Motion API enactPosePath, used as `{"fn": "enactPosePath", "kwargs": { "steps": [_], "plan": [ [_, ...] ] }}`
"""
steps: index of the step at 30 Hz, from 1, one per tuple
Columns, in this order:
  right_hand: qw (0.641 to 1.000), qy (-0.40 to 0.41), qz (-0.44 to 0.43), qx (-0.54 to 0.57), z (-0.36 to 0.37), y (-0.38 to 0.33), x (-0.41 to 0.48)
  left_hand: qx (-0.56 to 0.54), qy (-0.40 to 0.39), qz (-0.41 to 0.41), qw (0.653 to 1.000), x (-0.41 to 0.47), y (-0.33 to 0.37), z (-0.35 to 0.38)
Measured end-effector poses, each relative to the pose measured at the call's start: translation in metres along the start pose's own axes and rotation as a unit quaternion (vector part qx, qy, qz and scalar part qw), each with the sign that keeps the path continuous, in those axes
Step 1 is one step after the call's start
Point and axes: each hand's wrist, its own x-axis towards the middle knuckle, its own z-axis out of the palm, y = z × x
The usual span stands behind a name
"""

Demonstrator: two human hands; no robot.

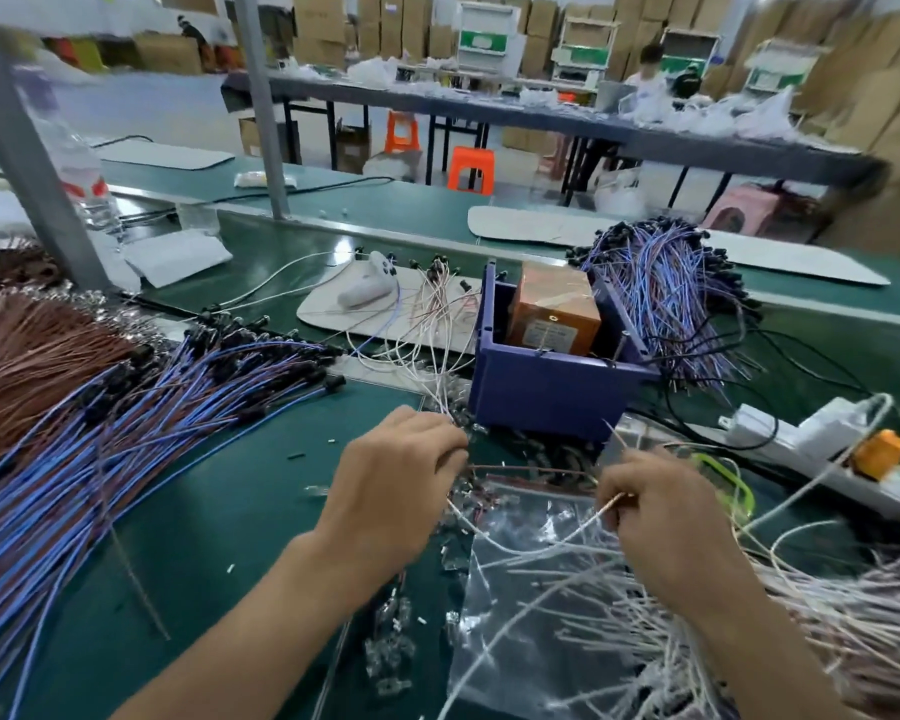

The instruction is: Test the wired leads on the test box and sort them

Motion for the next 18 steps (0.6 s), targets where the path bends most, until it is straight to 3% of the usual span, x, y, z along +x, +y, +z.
{"fn": "enactPosePath", "kwargs": {
  "steps": [2,6,9,14,18],
  "plan": [
    [1.000,0.006,-0.021,-0.003,0.004,0.003,-0.002,0.042,0.026,0.048,0.998,-0.006,0.005,0.012],
    [0.999,0.026,-0.022,0.042,0.001,0.007,-0.004,0.023,-0.071,0.096,0.993,-0.015,0.008,0.019],
    [0.994,0.020,-0.007,0.109,0.000,0.009,-0.007,-0.030,-0.133,0.046,0.990,-0.018,0.008,0.019],
    [0.981,0.009,0.022,0.194,-0.004,0.017,-0.007,-0.112,-0.083,-0.018,0.990,-0.017,0.001,0.018],
    [0.978,0.008,0.057,0.200,-0.004,0.026,-0.009,-0.158,-0.083,-0.069,0.982,-0.019,-0.005,0.016]
  ]
}}
